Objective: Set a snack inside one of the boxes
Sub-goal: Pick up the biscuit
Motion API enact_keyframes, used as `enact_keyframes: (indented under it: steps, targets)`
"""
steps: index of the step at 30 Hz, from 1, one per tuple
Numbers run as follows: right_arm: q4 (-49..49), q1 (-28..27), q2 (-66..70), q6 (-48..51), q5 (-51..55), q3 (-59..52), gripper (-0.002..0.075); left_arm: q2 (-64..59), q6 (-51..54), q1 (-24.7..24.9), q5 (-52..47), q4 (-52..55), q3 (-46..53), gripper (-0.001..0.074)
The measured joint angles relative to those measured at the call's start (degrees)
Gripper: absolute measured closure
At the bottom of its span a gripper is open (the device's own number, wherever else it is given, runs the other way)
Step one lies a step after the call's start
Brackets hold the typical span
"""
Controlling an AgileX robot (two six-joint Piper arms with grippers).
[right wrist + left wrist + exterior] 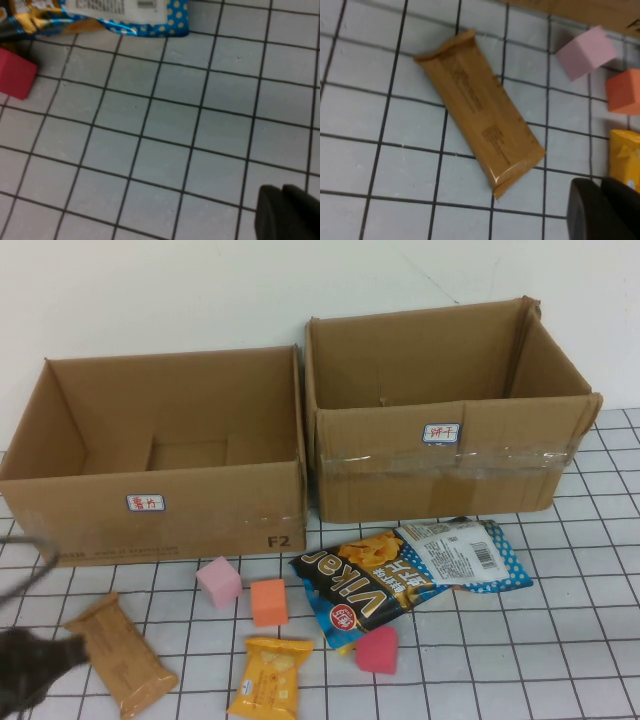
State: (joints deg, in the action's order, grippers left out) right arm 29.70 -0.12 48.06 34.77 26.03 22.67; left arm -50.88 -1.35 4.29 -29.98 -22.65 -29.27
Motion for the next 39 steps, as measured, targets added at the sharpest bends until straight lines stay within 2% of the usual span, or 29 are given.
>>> enact_keyframes:
  steps: [2, 4, 6, 11, 13, 15, 19, 25, 28, 34, 39]
  targets:
    - [2.89, 0.00, 0.10, 2.46, -0.22, 0.22, 0.0727, -5.26, -0.53, 0.00, -0.11, -0.12, -2.19, 0.0687]
    - [4.53, 0.00, 0.10, 3.74, -0.47, 0.24, 0.0727, -10.65, -1.03, 0.00, -0.87, -0.12, -4.66, 0.0618]
    - [5.27, 0.00, 0.10, 4.30, -0.47, 0.24, 0.0727, -15.48, -1.47, 0.00, -2.03, -0.12, -7.56, 0.0532]
    - [7.30, 0.00, 0.10, 4.75, -0.47, 0.24, 0.0727, -26.95, -1.61, 0.00, -5.07, 2.16, -13.69, 0.0251]
    - [7.73, 0.00, 0.10, 5.10, -0.47, 0.24, 0.0727, -30.81, -1.63, 0.00, -6.13, 3.06, -15.69, 0.0168]
    - [7.85, 0.00, 0.10, 5.35, -0.26, 0.24, 0.0727, -33.72, -1.87, 0.00, -6.51, 3.91, -17.58, 0.0116]
    - [8.27, 0.00, 0.10, 5.44, -0.12, 0.24, 0.0727, -38.21, -4.52, 0.00, -6.64, 6.62, -19.75, 0.0087]
    - [9.72, 0.00, 0.10, 6.61, 0.00, 0.24, 0.0727, -42.07, -7.63, 0.39, -6.52, 8.87, -21.03, 0.0082]
    - [11.34, 0.00, 0.10, 8.22, 0.00, 0.24, 0.0727, -43.07, -9.63, 2.24, -6.52, 10.88, -22.04, 0.0081]
    - [12.24, 0.00, 0.10, 9.50, 0.23, 0.24, 0.0727, -46.36, -19.65, 7.36, -9.28, 21.75, -25.78, 0.0081]
    - [12.42, 0.00, 0.10, 9.61, 0.85, 0.24, 0.0727, -48.66, -22.42, 8.74, -9.63, 23.96, -26.55, 0.0081]
